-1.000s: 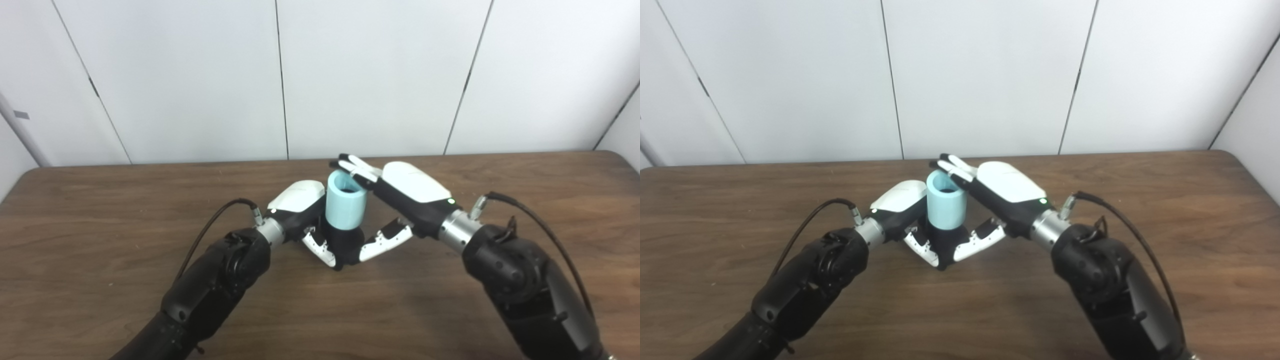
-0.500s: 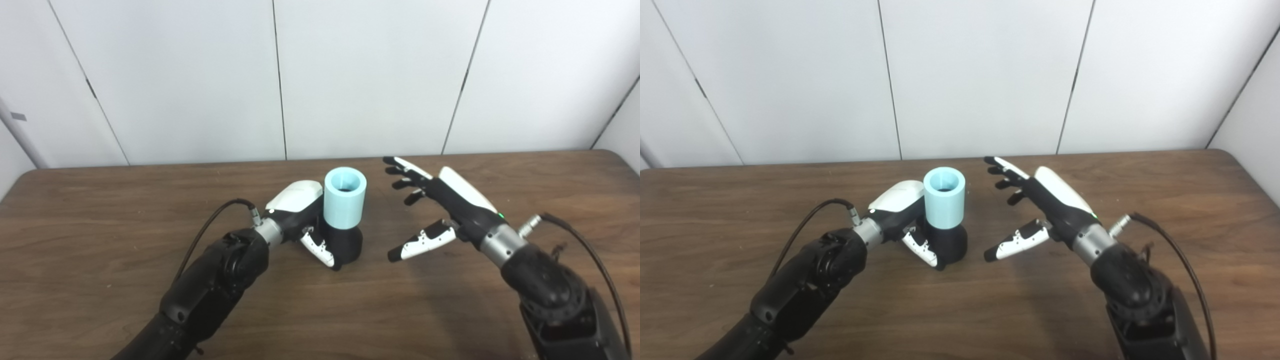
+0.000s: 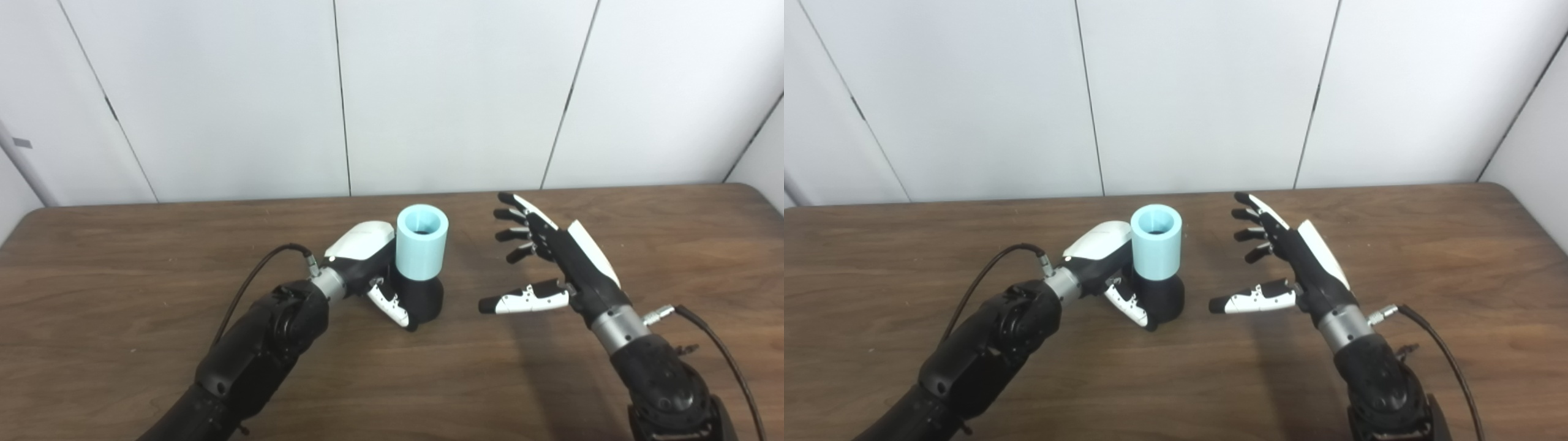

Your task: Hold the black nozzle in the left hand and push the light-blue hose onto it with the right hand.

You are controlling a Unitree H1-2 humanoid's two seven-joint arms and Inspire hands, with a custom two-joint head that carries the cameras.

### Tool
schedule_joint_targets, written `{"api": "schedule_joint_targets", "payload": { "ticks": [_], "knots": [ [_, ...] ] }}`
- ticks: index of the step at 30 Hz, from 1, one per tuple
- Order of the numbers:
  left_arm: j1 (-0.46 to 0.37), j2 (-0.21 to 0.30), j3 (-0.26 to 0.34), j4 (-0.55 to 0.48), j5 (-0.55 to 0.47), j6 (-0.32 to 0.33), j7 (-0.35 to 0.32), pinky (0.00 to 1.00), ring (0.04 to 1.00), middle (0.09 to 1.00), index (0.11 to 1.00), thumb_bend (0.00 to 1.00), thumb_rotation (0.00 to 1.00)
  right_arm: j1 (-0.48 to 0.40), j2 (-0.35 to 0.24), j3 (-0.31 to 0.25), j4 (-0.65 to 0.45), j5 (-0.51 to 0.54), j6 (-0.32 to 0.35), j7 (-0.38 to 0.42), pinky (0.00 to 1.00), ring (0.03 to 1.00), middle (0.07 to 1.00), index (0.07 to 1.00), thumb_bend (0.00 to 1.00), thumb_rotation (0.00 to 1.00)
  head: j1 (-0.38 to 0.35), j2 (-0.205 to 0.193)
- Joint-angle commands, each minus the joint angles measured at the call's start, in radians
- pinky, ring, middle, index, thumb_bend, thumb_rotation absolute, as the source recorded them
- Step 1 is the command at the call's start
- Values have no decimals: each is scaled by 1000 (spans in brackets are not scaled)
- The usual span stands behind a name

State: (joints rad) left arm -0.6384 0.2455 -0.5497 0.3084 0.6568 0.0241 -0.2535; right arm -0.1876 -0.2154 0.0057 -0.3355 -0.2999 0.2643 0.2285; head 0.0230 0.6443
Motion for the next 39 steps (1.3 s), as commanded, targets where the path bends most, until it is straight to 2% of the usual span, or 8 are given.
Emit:
{"api": "schedule_joint_targets", "payload": {
  "ticks": [1, 6, 8, 14, 21, 25, 32, 39],
  "knots": [
    [42, 25, -12, 38, 11, 25, -54, 593, 634, 608, 603, 700, 72, -19, 10, -17, -20, 31, -44, -38, 607, 767, 864, 925, 783, 133, 2, 1],
    [61, 14, 23, 28, 1, 30, -23, 878, 968, 968, 966, 981, 312, 3, 41, -26, -27, 68, -56, -77, 595, 769, 862, 918, 779, 135, 2, 4],
    [69, 6, 36, 26, 5, 26, 3, 975, 994, 994, 993, 998, 381, 15, 55, -26, -31, 83, -64, -91, 582, 764, 863, 918, 779, 146, 2, 4],
    [82, 1, 48, 32, 22, 18, 52, 1000, 1000, 1000, 1000, 1000, 409, 31, 69, -26, -31, 106, -82, -112, 557, 746, 863, 911, 776, 146, 1, 6],
    [78, 6, 59, 20, 0, 48, 18, 1000, 1000, 1000, 1000, 1000, 309, 36, 65, -23, -38, 120, -78, -120, 544, 737, 863, 906, 778, 135, 0, 7],
    [92, -7, 123, -93, -68, 169, -52, 960, 965, 959, 946, 825, 206, 43, 63, -20, -42, 119, -78, -121, 543, 736, 862, 905, 779, 133, -3, 7],
    [183, -32, 239, -222, -59, 235, 63, 635, 749, 789, 848, 771, 18, 60, 62, -11, -55, 115, -72, -119, 554, 741, 863, 906, 779, 128, 10, 7],
    [271, -47, 320, -261, -106, 175, 139, 598, 707, 759, 825, 748, 0, 69, 56, -13, -61, 121, -72, -119, 562, 742, 860, 906, 774, 104, 37, 7]
  ]
}}
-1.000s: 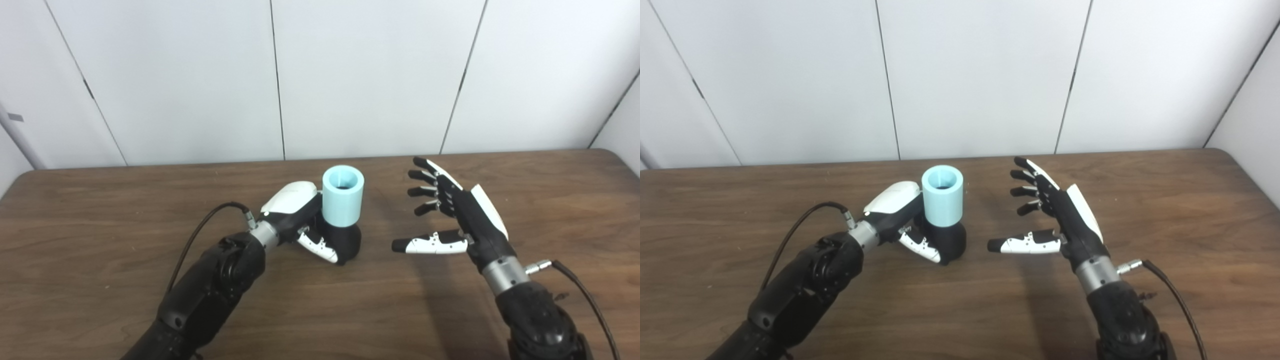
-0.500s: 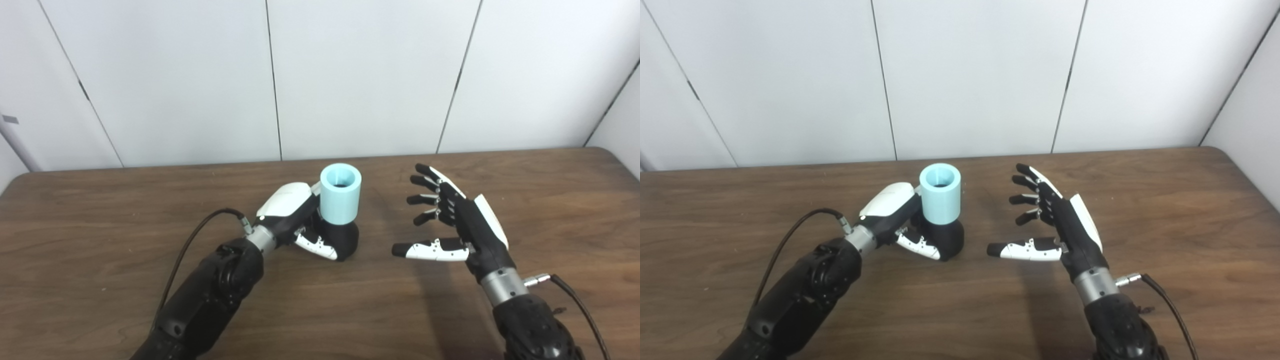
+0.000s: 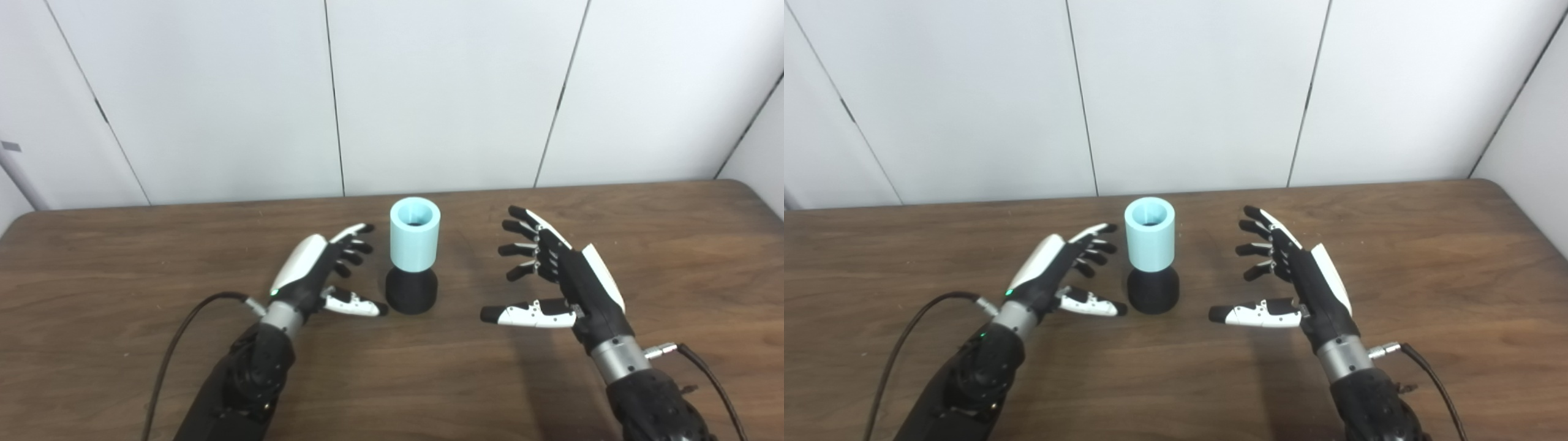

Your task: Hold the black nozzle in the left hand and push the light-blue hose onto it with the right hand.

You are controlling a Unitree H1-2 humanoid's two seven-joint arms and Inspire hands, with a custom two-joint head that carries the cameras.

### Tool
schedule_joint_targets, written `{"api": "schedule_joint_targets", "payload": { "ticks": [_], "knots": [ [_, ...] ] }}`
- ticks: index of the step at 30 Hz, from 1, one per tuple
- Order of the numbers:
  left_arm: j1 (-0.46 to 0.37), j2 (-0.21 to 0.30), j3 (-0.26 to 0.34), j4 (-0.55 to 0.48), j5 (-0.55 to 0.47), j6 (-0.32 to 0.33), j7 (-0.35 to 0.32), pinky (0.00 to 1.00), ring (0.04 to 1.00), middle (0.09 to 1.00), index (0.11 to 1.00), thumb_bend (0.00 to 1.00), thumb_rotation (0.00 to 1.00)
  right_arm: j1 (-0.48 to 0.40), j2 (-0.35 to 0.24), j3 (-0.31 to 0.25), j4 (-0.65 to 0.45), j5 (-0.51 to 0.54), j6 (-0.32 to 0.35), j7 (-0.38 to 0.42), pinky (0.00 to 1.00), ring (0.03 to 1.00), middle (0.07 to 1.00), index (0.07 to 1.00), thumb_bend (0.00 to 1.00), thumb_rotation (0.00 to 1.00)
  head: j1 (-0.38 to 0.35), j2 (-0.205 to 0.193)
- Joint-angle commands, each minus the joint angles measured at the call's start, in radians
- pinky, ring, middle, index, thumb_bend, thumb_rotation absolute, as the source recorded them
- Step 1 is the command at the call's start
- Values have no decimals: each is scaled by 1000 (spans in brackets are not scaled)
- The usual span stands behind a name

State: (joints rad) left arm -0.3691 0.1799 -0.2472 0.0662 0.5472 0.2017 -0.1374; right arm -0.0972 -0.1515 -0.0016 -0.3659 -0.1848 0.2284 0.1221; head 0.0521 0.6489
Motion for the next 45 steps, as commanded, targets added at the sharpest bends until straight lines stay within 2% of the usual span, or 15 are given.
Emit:
{"api": "schedule_joint_targets", "payload": {
  "ticks": [1, 4, 8, 11, 13, 19, 23, 25, 31, 45],
  "knots": [
    [12, 19, 23, -29, -3, -10, 29, 603, 714, 762, 827, 739, 0, -22, -9, -6, -31, 6, -36, -13, 562, 742, 859, 906, 772, 97, 9, 3],
    [46, 16, 42, -67, -23, -36, 41, 616, 735, 765, 830, 711, 0, -24, -10, -5, -33, 1, -36, -15, 559, 746, 859, 906, 768, 90, 20, -1],
    [91, 15, 77, -92, -84, -114, 63, 623, 741, 754, 809, 688, 0, -24, -9, -9, -35, 3, -37, -20, 564, 748, 858, 901, 757, 90, 24, -2],
    [118, -6, 114, -97, -181, -189, 68, 611, 726, 740, 788, 680, 0, -24, -5, -15, -25, 10, -51, -28, 564, 749, 854, 892, 753, 94, 41, 0],
    [129, -25, 139, -112, -253, -200, 58, 569, 692, 716, 764, 671, 13, -25, 2, -19, -9, 8, -65, -41, 559, 746, 844, 878, 750, 99, 44, 1],
    [138, -35, 171, -170, -332, -126, 24, 504, 640, 688, 754, 659, 0, -23, 22, -27, 6, -15, -75, -89, 550, 726, 822, 856, 745, 89, 43, 2],
    [130, -70, 221, -170, -441, -134, 26, 419, 595, 667, 717, 760, 1, -18, 38, -30, 10, -22, -71, -114, 532, 702, 796, 830, 745, 91, 42, 5],
    [123, -64, 226, -174, -458, -127, 14, 403, 587, 661, 707, 797, 9, -16, 38, -33, 11, -16, -70, -116, 525, 694, 792, 826, 744, 90, 35, 5],
    [141, -38, 221, -220, -478, -101, -19, 412, 587, 660, 690, 822, 0, -17, 36, -30, 27, -9, -83, -121, 518, 684, 786, 822, 747, 103, 23, 3],
    [146, -33, 236, -235, -524, -84, -22, 468, 611, 682, 704, 817, 0, -11, 24, -24, 16, 28, -81, -105, 534, 694, 784, 823, 751, 115, -6, 2]
  ]
}}
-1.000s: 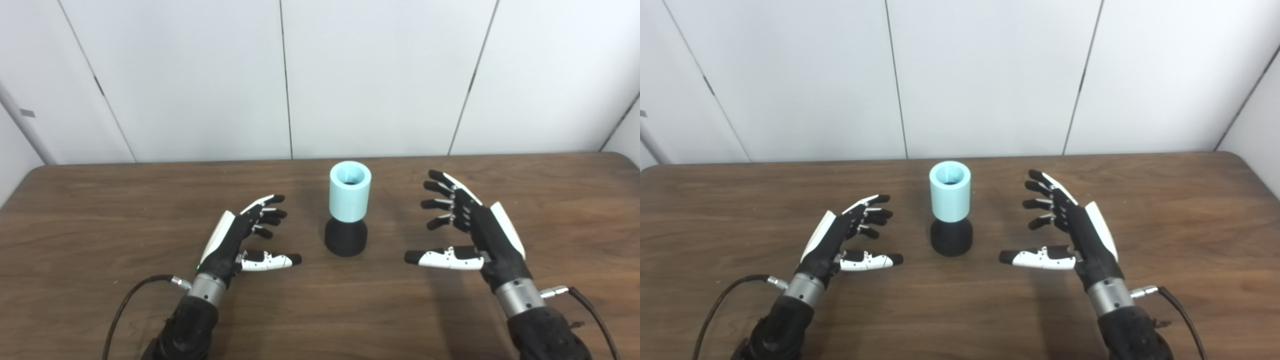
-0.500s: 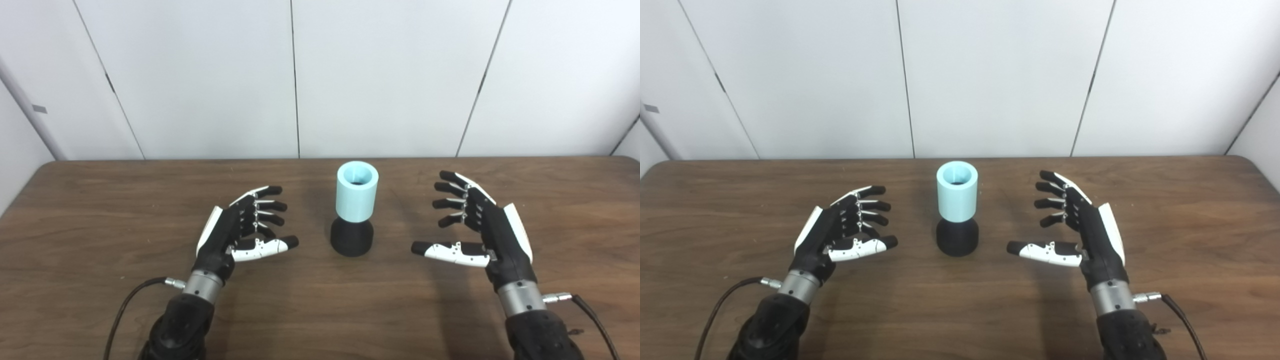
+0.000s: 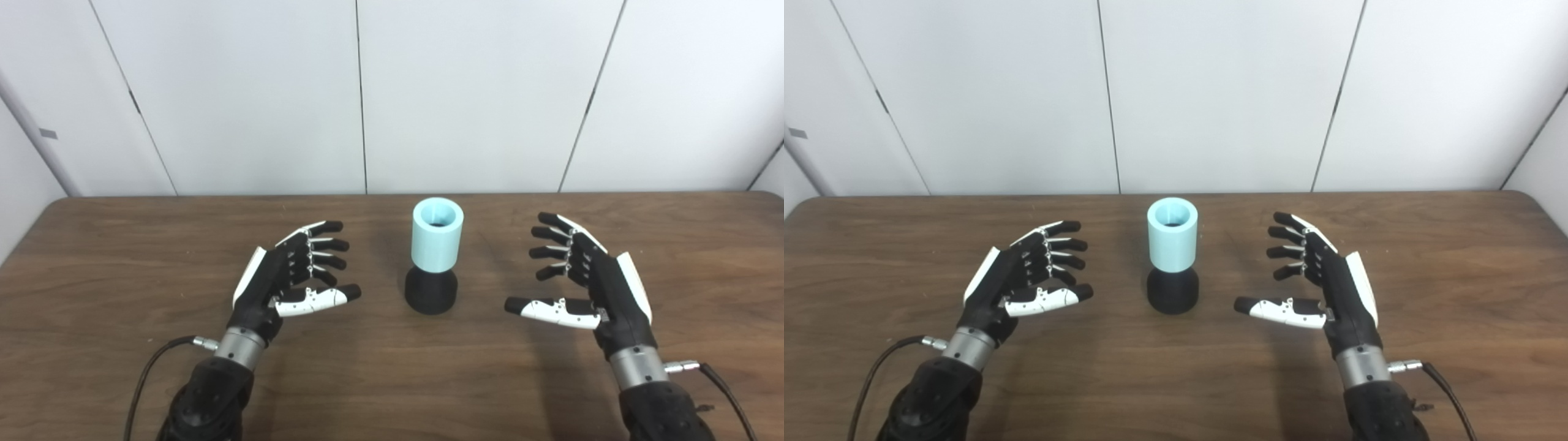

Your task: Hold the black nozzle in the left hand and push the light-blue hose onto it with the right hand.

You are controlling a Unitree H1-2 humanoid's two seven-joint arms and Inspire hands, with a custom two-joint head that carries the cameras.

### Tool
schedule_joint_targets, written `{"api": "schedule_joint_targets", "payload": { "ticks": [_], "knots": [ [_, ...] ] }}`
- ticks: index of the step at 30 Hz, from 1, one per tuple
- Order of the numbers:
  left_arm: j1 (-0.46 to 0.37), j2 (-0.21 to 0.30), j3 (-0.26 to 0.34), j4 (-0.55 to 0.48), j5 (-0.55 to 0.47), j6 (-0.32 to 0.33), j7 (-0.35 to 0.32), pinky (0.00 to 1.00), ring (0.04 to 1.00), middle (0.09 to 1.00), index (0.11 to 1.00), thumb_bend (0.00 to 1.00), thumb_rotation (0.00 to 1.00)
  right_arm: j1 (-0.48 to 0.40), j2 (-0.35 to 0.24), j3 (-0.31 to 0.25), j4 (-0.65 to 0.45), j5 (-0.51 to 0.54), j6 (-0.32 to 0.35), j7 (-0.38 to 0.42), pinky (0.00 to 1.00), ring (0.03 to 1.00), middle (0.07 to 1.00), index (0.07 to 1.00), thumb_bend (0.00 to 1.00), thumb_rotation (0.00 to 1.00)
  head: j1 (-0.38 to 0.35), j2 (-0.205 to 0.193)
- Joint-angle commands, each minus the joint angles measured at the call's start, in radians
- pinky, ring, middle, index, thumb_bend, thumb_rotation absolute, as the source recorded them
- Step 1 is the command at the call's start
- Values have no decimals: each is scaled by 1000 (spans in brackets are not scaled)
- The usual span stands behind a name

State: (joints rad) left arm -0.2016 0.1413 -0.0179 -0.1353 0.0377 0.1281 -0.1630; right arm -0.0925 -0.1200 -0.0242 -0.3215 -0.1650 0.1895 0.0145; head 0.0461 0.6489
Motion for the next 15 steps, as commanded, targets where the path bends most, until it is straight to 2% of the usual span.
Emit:
{"api": "schedule_joint_targets", "payload": {
  "ticks": [1, 15],
  "knots": [
    [-22, 5, 8, -38, -17, -7, 4, 468, 611, 682, 705, 817, 0, -15, -8, -2, -30, 11, -42, 4, 529, 694, 784, 823, 750, 115, -1, 1],
    [-23, 4, 8, -18, -34, 5, -1, 462, 622, 687, 708, 809, 0, -9, -11, -1, -28, 20, -50, 1, 536, 697, 783, 823, 749, 106, -8, -5]
  ]
}}
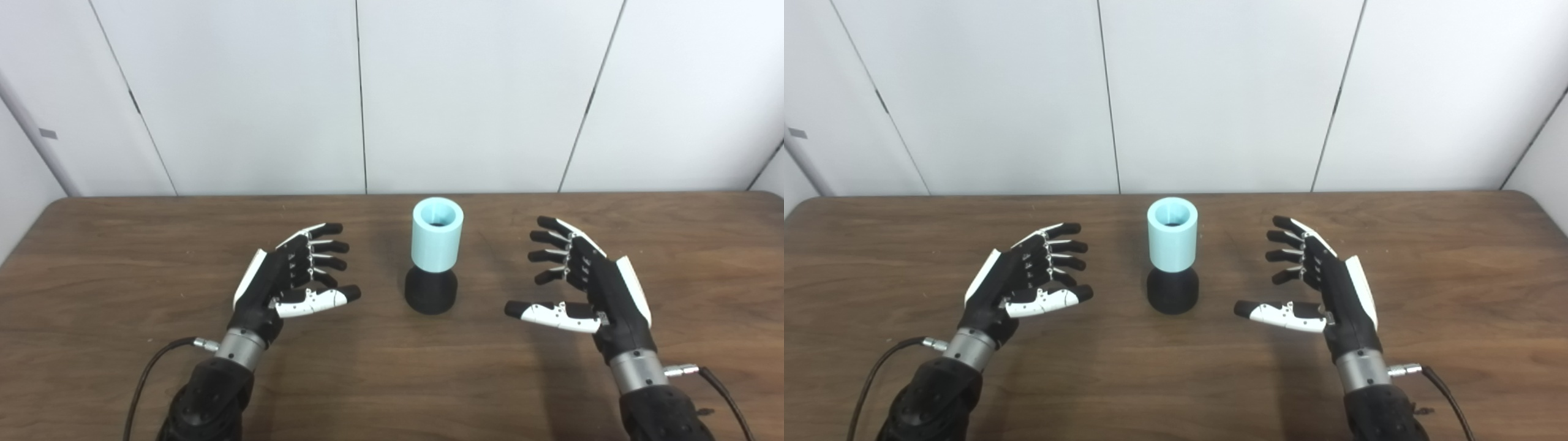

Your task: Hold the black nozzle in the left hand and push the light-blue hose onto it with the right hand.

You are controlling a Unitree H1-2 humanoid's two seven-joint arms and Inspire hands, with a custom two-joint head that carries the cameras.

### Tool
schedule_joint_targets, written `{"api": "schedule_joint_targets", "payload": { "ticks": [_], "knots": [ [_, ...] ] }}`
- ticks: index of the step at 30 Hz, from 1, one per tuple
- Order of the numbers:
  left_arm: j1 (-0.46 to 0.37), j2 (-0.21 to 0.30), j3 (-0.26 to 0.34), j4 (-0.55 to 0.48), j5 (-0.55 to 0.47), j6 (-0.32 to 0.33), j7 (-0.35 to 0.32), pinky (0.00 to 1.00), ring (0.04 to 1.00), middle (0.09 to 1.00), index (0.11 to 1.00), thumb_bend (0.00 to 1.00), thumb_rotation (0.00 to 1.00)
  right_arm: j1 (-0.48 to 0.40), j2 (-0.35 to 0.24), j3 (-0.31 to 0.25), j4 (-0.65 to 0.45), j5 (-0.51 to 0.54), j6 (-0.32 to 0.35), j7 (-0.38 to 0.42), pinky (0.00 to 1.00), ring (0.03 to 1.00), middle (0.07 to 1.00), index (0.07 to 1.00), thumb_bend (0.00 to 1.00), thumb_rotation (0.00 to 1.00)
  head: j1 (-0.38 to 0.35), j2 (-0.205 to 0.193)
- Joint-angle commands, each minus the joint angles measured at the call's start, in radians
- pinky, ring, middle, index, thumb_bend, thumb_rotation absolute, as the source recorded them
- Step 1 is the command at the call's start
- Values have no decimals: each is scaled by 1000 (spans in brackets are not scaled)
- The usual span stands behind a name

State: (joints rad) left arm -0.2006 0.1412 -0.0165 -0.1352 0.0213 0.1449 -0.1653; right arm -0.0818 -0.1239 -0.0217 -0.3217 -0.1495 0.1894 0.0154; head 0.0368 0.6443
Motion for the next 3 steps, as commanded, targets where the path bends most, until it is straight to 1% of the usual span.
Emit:
{"api": "schedule_joint_targets", "payload": {
  "ticks": [1, 3],
  "knots": [
    [-24, 4, 6, -18, -16, -13, 2, 462, 622, 687, 708, 808, 0, -20, -8, -2, -28, 4, -50, 0, 537, 698, 783, 823, 749, 106, 1, 0],
    [-24, 5, 4, -19, -13, -14, 3, 463, 622, 687, 708, 807, 0, -20, -9, -2, -27, 6, -50, 1, 538, 698, 783, 823, 749, 106, 1, -1]
  ]
}}
